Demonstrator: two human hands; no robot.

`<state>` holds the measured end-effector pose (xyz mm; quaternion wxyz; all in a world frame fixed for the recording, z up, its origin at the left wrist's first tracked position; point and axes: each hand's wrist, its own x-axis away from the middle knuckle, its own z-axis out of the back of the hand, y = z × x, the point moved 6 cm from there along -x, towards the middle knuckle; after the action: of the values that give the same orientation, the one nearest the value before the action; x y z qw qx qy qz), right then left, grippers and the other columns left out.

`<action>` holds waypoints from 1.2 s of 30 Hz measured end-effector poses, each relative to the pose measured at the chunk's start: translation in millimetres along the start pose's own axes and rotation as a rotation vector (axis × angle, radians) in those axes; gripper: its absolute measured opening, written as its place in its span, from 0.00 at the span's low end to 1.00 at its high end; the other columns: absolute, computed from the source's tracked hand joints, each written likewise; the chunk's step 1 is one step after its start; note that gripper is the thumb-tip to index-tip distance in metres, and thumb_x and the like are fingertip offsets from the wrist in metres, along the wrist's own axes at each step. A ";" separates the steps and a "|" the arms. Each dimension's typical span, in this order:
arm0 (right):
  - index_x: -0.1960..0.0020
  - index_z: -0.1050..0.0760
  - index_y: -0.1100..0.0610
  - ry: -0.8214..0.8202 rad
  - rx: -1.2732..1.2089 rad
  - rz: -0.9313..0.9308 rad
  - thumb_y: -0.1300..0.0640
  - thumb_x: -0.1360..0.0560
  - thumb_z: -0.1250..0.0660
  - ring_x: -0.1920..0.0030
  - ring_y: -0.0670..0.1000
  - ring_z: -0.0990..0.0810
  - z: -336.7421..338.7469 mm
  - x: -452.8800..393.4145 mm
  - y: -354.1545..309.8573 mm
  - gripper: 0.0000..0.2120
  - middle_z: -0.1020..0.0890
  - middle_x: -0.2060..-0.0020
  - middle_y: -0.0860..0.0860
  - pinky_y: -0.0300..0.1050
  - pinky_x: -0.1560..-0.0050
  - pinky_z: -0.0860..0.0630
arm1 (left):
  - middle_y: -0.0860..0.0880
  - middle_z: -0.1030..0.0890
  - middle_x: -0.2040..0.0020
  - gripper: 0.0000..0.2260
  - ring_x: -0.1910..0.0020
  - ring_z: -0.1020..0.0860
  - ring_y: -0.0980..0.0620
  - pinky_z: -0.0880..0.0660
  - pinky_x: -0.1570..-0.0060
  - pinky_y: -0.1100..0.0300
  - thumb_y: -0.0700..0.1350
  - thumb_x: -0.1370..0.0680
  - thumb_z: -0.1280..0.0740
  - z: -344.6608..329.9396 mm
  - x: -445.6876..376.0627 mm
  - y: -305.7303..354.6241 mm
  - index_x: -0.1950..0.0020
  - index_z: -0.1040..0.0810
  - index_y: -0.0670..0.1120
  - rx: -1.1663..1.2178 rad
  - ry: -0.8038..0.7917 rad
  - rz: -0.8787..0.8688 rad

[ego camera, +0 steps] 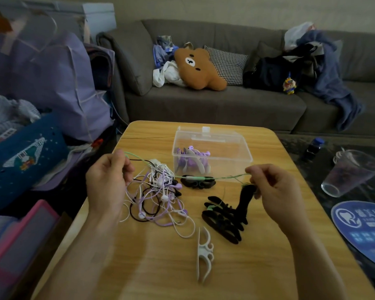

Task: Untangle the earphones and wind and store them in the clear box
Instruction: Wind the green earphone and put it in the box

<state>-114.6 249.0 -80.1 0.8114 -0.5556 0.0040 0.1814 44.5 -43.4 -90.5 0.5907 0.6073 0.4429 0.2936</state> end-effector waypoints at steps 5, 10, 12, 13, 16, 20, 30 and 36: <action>0.45 0.21 0.54 -0.006 -0.524 0.012 0.56 0.28 0.30 0.49 0.51 0.15 11.3 1.2 -8.9 0.12 0.16 0.55 0.52 0.42 0.47 0.19 | 0.53 0.23 0.72 0.15 0.75 0.29 0.58 0.31 0.70 0.63 0.45 0.17 0.38 1.8 -3.6 -4.0 0.64 0.26 0.45 -0.019 0.008 0.029; 0.48 0.21 0.53 0.054 -0.491 0.063 0.63 0.29 0.29 0.48 0.54 0.16 28.5 1.3 -11.2 0.12 0.18 0.52 0.52 0.47 0.49 0.18 | 0.52 0.23 0.73 0.16 0.76 0.29 0.58 0.32 0.73 0.65 0.45 0.17 0.38 2.9 -6.9 -7.8 0.64 0.26 0.45 -0.025 0.038 0.049; 0.48 0.22 0.50 0.162 -0.367 0.055 0.64 0.25 0.30 0.52 0.51 0.16 35.2 1.4 -8.8 0.11 0.18 0.50 0.55 0.41 0.58 0.18 | 0.52 0.23 0.73 0.16 0.76 0.29 0.58 0.31 0.73 0.65 0.45 0.17 0.38 3.4 -7.1 -7.3 0.64 0.26 0.45 -0.029 0.026 0.049; 0.47 0.22 0.49 0.183 -0.340 0.054 0.64 0.24 0.31 0.53 0.52 0.16 36.2 1.2 -8.1 0.11 0.19 0.50 0.55 0.40 0.61 0.19 | 0.52 0.23 0.73 0.16 0.75 0.29 0.58 0.31 0.72 0.64 0.45 0.17 0.38 2.9 -6.3 -5.9 0.64 0.26 0.45 -0.043 0.007 0.037; 0.46 0.23 0.48 0.111 -0.275 0.060 0.63 0.22 0.33 0.53 0.53 0.17 21.2 1.9 -10.3 0.11 0.20 0.50 0.50 0.40 0.62 0.19 | 0.49 0.23 0.68 0.15 0.72 0.29 0.56 0.30 0.69 0.62 0.45 0.17 0.38 -8.9 4.0 6.2 0.62 0.25 0.41 -0.087 -0.171 -0.060; 0.38 0.25 0.42 -0.238 -0.064 0.230 0.56 0.25 0.27 0.42 0.43 0.20 -45.1 22.6 -31.6 0.18 0.22 0.39 0.41 0.38 0.44 0.21 | 0.47 0.23 0.67 0.15 0.69 0.30 0.54 0.31 0.67 0.65 0.47 0.19 0.34 -30.6 24.2 18.2 0.62 0.25 0.39 0.011 -0.502 -0.114; 0.56 0.21 0.47 -0.481 -0.182 0.190 0.53 0.21 0.31 0.67 0.42 0.24 -93.4 45.7 -45.0 0.05 0.21 0.67 0.43 0.44 0.65 0.25 | 0.47 0.25 0.69 0.16 0.71 0.34 0.53 0.36 0.69 0.63 0.55 0.27 0.27 -32.5 27.9 20.3 0.67 0.23 0.46 0.338 -0.609 0.122; 0.56 0.21 0.46 -0.337 0.235 0.111 0.46 0.22 0.34 0.71 0.41 0.25 -39.9 19.9 -35.1 0.07 0.20 0.68 0.48 0.35 0.71 0.29 | 0.50 0.27 0.68 0.16 0.73 0.34 0.56 0.35 0.72 0.65 0.46 0.18 0.42 -21.8 16.7 15.9 0.65 0.26 0.47 0.622 -0.396 0.274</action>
<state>-77.7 207.6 -67.9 0.8485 -0.4180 -0.0801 0.3144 35.5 -17.3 -75.0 0.4077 0.8556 0.3031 0.0989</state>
